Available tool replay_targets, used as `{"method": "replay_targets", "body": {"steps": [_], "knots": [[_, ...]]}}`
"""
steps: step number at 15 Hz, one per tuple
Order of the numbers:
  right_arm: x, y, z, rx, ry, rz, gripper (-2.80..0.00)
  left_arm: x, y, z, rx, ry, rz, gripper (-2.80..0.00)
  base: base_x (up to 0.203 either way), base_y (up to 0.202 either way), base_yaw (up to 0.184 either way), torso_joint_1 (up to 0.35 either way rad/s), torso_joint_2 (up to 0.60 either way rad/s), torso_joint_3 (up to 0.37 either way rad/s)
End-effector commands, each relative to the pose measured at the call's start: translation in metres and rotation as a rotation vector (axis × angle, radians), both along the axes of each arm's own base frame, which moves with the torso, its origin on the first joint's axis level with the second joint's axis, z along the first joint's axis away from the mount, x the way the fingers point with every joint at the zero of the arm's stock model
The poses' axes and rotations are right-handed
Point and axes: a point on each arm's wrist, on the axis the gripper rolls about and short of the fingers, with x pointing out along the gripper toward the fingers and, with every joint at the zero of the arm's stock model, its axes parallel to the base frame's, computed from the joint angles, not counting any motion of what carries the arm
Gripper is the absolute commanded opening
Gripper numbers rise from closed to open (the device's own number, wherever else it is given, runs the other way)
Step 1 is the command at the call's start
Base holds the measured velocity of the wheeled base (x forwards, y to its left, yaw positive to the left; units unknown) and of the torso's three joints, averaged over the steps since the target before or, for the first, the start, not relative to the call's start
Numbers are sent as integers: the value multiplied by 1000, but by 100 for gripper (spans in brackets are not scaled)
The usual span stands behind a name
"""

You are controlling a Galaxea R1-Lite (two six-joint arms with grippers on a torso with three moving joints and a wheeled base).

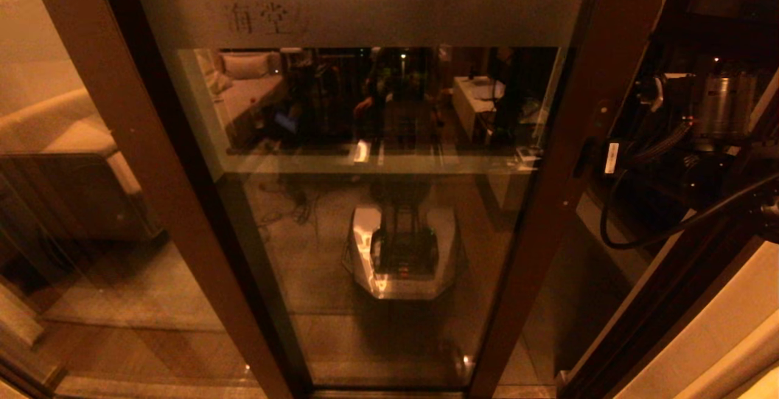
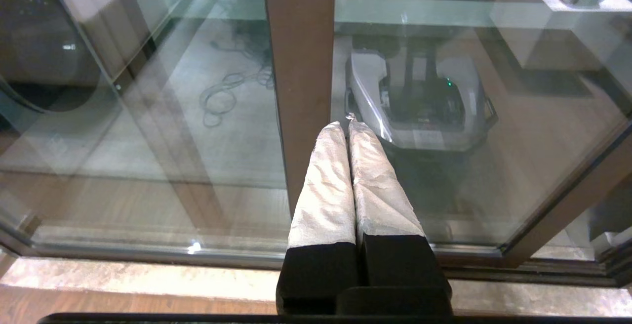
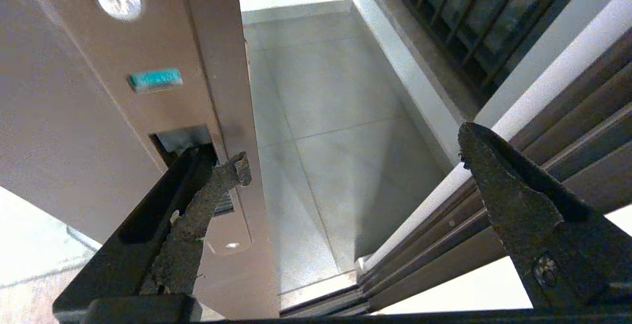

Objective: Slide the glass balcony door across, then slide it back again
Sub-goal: Close the slid door

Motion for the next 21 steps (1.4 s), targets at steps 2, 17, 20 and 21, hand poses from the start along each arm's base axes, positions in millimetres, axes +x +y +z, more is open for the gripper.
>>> {"method": "replay_targets", "body": {"steps": [2,17,20,21], "knots": [[-6,-3,2,1,-4,-3,0,0,0,0,0,0,1,-280,0,0,0,0,0,0],[-16,-13,0,-6,14,42,0,0,0,0,0,0,1,-280,0,0,0,0,0,0],[-15,-18,0,-8,15,24,0,0,0,0,0,0,1,-280,0,0,0,0,0,0],[-15,-21,0,-14,17,16,0,0,0,0,0,0,1,-280,0,0,0,0,0,0]]}}
